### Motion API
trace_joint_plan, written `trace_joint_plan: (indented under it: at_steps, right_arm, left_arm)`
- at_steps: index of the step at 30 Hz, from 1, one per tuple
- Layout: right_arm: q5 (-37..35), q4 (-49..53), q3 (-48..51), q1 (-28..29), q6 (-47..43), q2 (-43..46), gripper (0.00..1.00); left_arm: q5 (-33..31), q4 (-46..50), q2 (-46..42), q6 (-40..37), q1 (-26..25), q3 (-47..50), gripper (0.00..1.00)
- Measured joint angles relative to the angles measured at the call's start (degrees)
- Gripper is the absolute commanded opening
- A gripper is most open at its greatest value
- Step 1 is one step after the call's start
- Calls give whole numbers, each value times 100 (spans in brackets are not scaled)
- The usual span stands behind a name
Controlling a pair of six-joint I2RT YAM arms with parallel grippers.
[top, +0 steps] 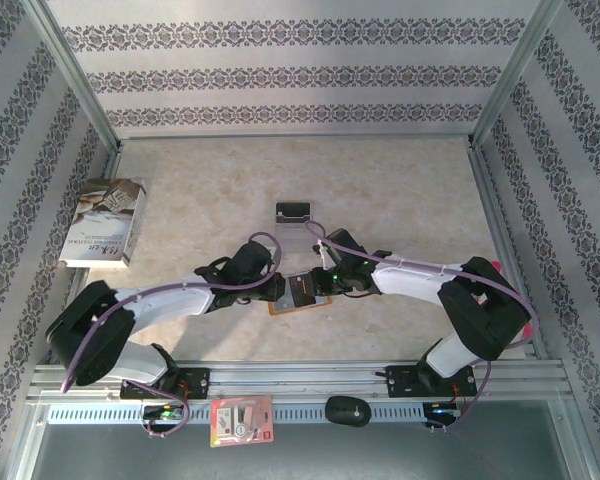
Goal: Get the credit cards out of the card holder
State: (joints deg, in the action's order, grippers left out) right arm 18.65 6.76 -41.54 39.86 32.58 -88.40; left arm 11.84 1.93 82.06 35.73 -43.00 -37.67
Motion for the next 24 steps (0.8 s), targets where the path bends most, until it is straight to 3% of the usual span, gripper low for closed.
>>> trace_joint_plan:
  at_steps: [14,24]
  right_arm:
    - [138,-120,356,-190,-2,352,33]
    - [476,-236,267,-190,-151,232,34]
  left_arm:
    - [127,-417,968,-101,-162,-431,0]
    - [103,-466,986,-79,-162,-280,0]
